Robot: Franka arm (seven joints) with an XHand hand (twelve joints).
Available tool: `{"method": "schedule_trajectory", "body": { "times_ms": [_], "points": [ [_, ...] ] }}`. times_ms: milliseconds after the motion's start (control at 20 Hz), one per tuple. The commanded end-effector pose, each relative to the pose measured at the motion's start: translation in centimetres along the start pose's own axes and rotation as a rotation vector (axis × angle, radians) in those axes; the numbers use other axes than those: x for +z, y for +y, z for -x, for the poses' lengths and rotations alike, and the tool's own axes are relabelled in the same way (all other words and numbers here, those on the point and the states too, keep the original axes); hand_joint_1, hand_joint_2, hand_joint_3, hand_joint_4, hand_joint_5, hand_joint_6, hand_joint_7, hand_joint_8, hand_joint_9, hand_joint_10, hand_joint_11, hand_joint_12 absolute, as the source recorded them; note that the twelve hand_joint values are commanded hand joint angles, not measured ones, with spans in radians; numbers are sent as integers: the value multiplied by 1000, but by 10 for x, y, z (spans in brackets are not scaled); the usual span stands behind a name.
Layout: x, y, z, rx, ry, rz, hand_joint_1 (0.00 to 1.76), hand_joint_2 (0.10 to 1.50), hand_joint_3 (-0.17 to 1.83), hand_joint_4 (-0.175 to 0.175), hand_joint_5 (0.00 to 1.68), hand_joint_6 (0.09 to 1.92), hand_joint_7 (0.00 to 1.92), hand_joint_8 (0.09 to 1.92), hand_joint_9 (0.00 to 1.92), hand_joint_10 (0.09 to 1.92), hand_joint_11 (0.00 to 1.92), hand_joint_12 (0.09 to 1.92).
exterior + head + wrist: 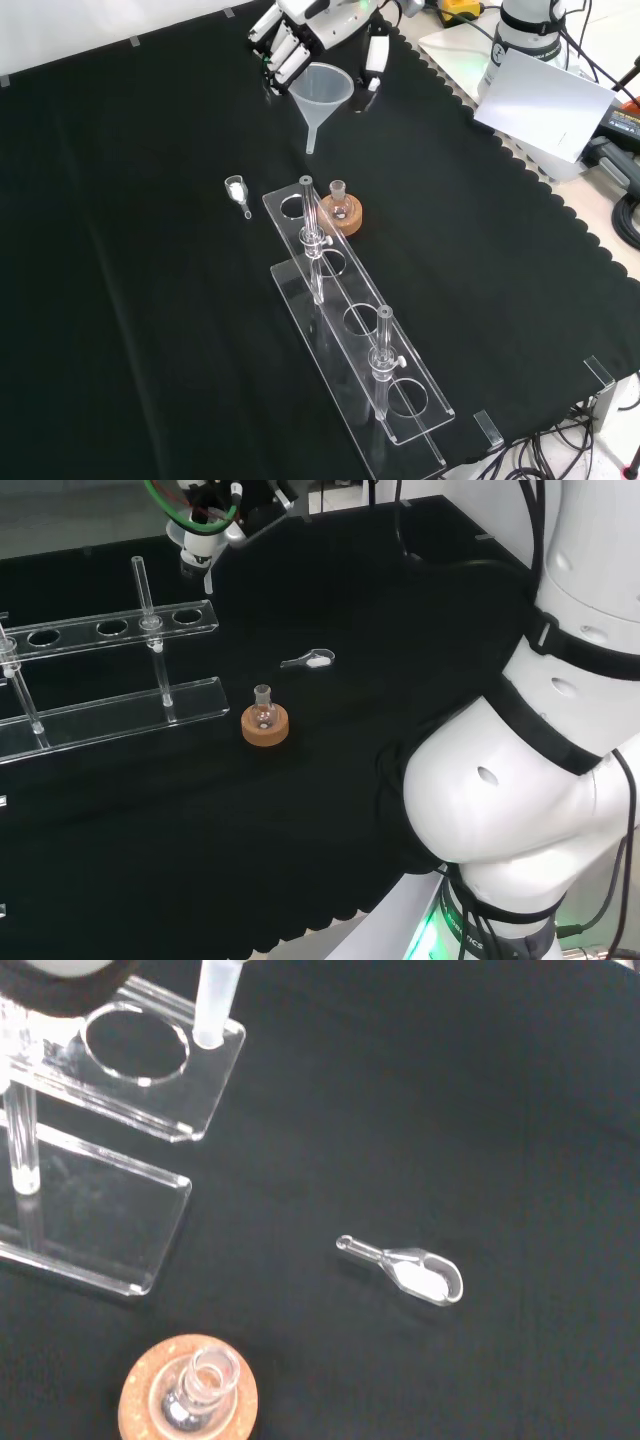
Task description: Place the funnel on the round-bottom flask.
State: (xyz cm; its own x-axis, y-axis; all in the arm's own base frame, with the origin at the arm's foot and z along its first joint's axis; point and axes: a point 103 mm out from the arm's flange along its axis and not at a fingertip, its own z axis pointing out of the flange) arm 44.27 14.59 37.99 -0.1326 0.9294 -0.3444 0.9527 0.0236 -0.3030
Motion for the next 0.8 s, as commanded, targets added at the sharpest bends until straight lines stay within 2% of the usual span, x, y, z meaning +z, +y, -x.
{"method": "schedule_trajectory", "body": {
  "times_ms": [50,450,800],
  "points": [
    [55,-32,25,120,22,-82,764,745,537,-24,481,637,488,675,833,502,269,1416],
    [81,-33,25,127,70,-117,764,745,540,-25,480,640,487,677,832,506,269,1413],
    [100,-30,21,117,57,-149,762,746,543,-25,479,640,486,679,827,508,267,1413]
  ]
}}
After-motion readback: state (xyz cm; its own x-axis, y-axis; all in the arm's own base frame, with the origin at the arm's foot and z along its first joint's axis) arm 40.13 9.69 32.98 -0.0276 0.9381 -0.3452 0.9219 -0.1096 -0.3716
